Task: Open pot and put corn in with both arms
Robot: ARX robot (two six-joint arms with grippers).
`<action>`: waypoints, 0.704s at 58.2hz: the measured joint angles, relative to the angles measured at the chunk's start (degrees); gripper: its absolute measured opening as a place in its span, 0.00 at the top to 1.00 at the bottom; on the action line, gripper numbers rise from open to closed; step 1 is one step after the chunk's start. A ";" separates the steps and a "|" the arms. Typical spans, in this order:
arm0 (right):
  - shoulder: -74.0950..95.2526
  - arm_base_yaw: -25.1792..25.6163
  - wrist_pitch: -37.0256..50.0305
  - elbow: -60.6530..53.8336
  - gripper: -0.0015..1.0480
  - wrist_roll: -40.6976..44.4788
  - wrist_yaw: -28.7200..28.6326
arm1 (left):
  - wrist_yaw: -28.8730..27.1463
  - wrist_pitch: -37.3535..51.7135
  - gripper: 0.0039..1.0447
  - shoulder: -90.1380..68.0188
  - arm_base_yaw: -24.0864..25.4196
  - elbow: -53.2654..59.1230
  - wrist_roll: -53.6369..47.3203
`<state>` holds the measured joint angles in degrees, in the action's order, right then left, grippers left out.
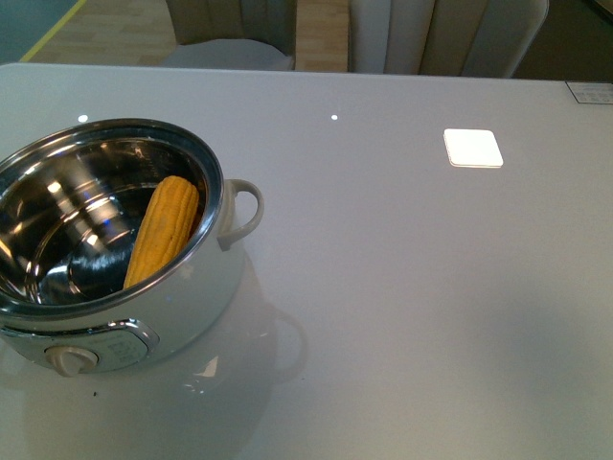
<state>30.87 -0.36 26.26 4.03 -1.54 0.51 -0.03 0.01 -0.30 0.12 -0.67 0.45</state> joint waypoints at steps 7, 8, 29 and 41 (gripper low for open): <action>-3.02 0.13 -1.97 -0.96 0.92 0.66 -0.50 | 0.00 0.00 0.06 0.00 0.00 0.00 0.00; -3.28 0.13 -2.14 -1.03 0.94 0.74 -0.50 | 0.00 0.00 0.06 0.00 0.00 0.00 0.00; -10.88 0.17 -6.19 -3.06 0.98 1.20 -0.50 | 0.00 0.00 0.06 0.00 0.00 0.00 0.00; -15.69 0.17 -11.06 -3.06 0.98 1.20 -0.52 | 0.00 0.00 0.06 0.00 0.00 0.00 0.00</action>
<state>15.18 -0.19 15.20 0.97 -0.34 -0.01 -0.03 0.01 -0.30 0.12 -0.67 0.45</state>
